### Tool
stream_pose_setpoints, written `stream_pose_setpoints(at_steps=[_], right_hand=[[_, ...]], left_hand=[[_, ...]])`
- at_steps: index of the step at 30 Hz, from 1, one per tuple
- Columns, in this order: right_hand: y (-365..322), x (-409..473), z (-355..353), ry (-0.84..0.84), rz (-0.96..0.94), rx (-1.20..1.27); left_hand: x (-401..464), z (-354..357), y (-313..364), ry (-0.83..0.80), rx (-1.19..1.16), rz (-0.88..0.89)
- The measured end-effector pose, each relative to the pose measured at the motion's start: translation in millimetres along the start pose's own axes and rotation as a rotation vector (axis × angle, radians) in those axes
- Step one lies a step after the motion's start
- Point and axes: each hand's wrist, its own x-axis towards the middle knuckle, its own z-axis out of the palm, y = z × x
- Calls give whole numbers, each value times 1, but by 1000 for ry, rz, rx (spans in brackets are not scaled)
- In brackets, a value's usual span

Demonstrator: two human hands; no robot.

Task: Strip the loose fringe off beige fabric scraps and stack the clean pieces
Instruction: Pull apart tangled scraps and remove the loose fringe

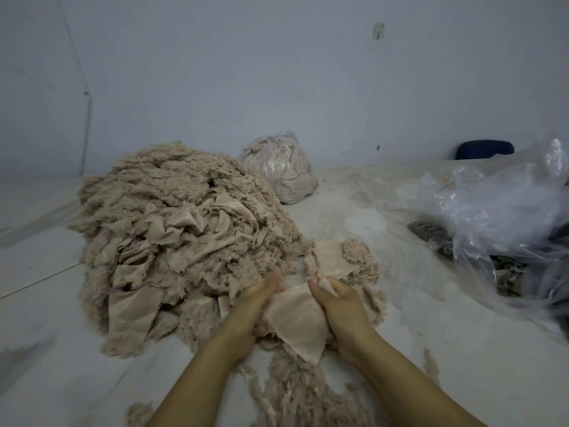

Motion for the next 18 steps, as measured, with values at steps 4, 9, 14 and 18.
stream_pose_setpoints(at_steps=[4, 9, 14, 18], right_hand=[[0, 0, -1, 63, -29, 5], [-6, -6, -3, -198, -8, -155], [-2, -2, 2, -118, -76, -293], [0, -1, -1, 34, -45, -137]], left_hand=[[0, 7, -1, 7, -47, 23], [-1, -2, 0, -65, -72, -42], [-2, 5, 1, 36, -113, 11], [6, -14, 4, 278, -296, -15]])
